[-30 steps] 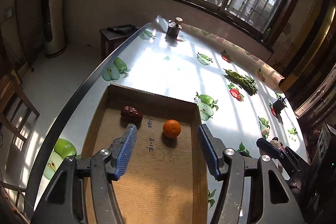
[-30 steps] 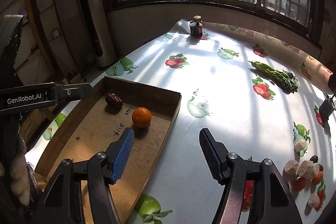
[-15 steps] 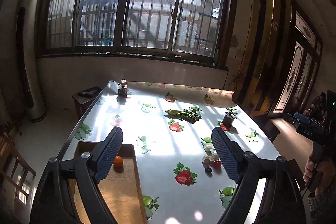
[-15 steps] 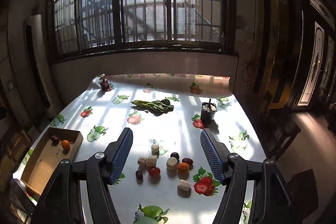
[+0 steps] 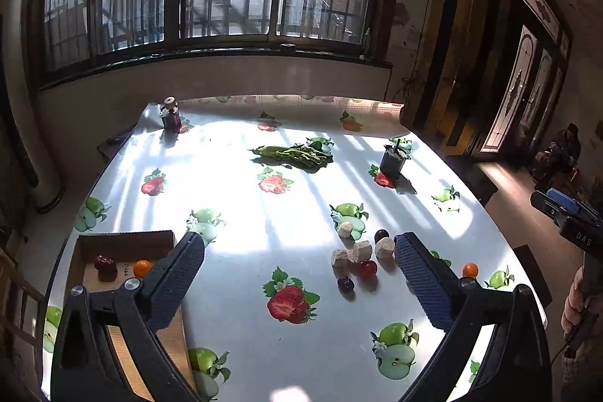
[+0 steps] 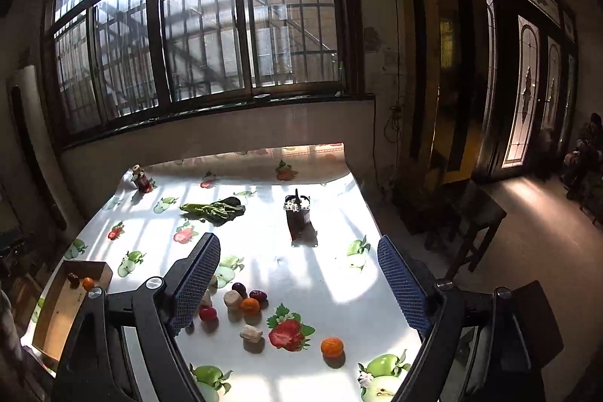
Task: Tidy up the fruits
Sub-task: 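Lift both tools away from the tray back toward the fruit cluster, then grasp a white snack cube with the left gripper while the right gripper grasps another, then carry both white snack pieces into the tray and open both grippers, then move both tools back over the table toward the tomato and tangerine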
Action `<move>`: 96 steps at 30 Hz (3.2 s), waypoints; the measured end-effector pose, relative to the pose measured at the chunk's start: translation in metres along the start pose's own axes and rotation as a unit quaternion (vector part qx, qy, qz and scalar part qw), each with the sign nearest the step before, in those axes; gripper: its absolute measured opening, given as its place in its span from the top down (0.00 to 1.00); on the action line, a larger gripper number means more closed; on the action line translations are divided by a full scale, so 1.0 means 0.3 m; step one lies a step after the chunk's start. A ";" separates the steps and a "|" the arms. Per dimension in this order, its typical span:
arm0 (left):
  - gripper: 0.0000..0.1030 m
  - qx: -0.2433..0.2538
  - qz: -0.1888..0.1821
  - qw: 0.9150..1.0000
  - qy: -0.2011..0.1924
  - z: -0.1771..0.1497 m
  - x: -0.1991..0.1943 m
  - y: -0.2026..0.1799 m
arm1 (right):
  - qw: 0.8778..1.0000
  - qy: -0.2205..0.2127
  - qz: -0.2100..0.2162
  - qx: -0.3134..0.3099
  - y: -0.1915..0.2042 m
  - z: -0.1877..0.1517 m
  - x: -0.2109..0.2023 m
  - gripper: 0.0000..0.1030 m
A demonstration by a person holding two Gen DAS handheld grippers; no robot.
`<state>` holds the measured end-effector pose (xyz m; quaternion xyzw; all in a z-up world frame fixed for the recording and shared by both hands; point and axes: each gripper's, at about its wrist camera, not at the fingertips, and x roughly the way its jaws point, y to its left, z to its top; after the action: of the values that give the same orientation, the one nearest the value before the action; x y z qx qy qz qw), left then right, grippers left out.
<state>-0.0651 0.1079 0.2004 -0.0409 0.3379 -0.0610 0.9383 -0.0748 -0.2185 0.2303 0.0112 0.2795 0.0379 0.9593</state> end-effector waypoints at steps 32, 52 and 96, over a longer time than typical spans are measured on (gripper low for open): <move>0.77 0.091 -0.061 0.985 0.134 -0.151 0.712 -0.277 | 0.983 0.162 0.081 0.021 0.164 -0.434 0.612 0.58; 0.77 -0.049 -0.008 0.998 0.047 -0.162 0.197 0.342 | 0.978 0.112 0.174 0.002 0.389 -0.299 0.369 0.62; 0.46 -0.248 0.104 0.961 0.058 -0.304 0.043 1.035 | 0.938 0.159 0.258 -0.166 1.392 -0.321 0.577 0.38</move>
<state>-0.0867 0.4099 0.0857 -0.2332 0.3990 0.1206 0.8785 -0.0087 0.2115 0.0742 -0.0822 0.4054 0.3313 0.8480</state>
